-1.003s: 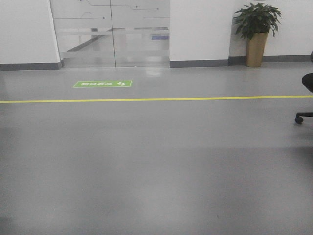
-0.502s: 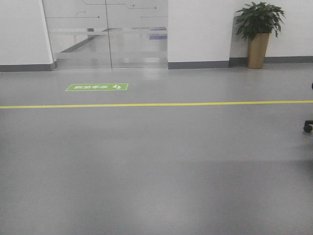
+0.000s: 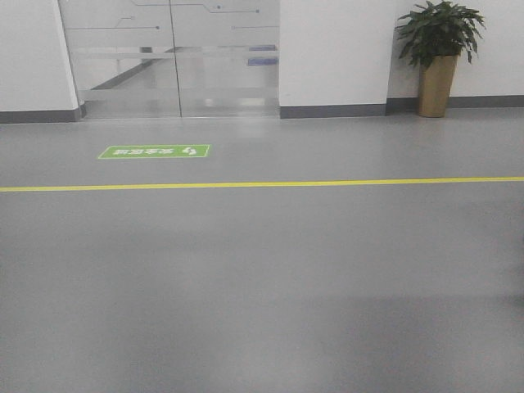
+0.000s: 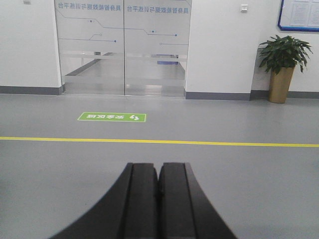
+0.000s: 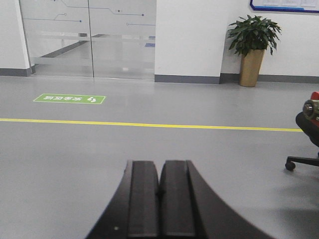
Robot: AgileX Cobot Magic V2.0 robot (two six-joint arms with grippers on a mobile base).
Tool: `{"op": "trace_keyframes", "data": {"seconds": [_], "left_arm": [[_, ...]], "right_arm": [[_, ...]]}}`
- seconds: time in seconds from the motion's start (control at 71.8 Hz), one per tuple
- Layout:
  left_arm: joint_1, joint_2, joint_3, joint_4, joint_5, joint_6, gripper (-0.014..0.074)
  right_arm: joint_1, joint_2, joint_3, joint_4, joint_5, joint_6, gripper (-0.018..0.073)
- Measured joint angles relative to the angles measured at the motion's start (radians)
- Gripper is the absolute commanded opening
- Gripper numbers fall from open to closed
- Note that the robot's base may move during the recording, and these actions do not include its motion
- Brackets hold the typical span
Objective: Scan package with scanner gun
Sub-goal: 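Turn the base toward the red table with the box and scanner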
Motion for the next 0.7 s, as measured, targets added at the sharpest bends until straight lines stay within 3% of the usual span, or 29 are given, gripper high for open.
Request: {"op": "trace_keyframes", "data": {"seconds": [0.697], "left_arm": [[0.0,0.0,0.0,0.0,0.0,0.0,-0.0111]], "right_arm": [[0.0,0.0,0.0,0.0,0.0,0.0,-0.0168]]}}
